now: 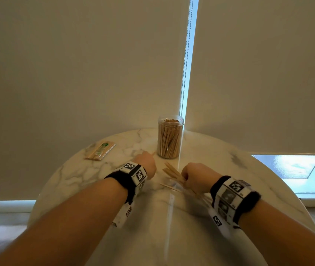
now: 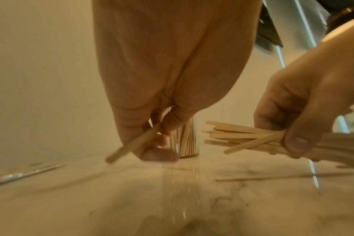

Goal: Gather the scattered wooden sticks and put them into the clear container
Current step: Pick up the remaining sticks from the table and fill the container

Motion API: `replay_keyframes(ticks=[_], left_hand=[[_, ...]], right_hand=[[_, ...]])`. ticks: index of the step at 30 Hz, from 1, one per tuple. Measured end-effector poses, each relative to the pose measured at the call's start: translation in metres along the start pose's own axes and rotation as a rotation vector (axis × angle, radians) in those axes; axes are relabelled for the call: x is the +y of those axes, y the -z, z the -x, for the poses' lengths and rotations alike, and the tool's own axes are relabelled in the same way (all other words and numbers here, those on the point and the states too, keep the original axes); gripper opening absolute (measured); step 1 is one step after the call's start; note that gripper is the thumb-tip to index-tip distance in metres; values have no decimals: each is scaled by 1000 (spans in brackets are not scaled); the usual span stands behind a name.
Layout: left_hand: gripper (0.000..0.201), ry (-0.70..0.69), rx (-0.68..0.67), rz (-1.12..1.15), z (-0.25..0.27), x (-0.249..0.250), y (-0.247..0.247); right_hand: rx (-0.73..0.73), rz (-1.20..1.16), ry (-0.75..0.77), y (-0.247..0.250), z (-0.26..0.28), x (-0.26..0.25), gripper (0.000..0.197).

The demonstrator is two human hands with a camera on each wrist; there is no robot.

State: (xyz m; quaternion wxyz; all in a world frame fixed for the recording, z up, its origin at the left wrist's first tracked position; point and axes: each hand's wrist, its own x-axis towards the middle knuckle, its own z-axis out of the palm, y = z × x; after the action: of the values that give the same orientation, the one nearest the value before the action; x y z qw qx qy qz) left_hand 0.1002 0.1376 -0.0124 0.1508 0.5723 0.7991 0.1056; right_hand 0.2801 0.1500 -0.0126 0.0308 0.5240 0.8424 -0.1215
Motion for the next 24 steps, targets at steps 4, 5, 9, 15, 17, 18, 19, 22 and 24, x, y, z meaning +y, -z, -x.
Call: replay_keyframes(ticks=[4,5,9,15,17,18,19,22,24], left_hand=[[44,54,99,446,-10,-8,5],[57,47,105,553,-10,-7,5],[109,-80,44,985,-8,3,3],[38,-243,-9,1199,-8,29,18],[29,-230,-6,1290,-17,27,19],[28,-219,-10,1335,-22,24,19],[28,-198,-9,1372,-27,21,19],[25,-118,23,1495,-43,12,16],[24,-101,36,1515,-51,5,13]], right_hand=[[121,-263,11,26,-4,3,13],[168,-341,20,31,-7,3,11],[281,-697,107,47,-17,-6,8],[440,-778,167,38,-39,-40,15],[517,-693,171,32,-48,-49,16],[532,-664,183,30,-52,-51,17],[537,-627,199,28,-55,-52,18],[564,-443,259,21,-62,-53,23],[587,-417,224,21,-62,-49,20]])
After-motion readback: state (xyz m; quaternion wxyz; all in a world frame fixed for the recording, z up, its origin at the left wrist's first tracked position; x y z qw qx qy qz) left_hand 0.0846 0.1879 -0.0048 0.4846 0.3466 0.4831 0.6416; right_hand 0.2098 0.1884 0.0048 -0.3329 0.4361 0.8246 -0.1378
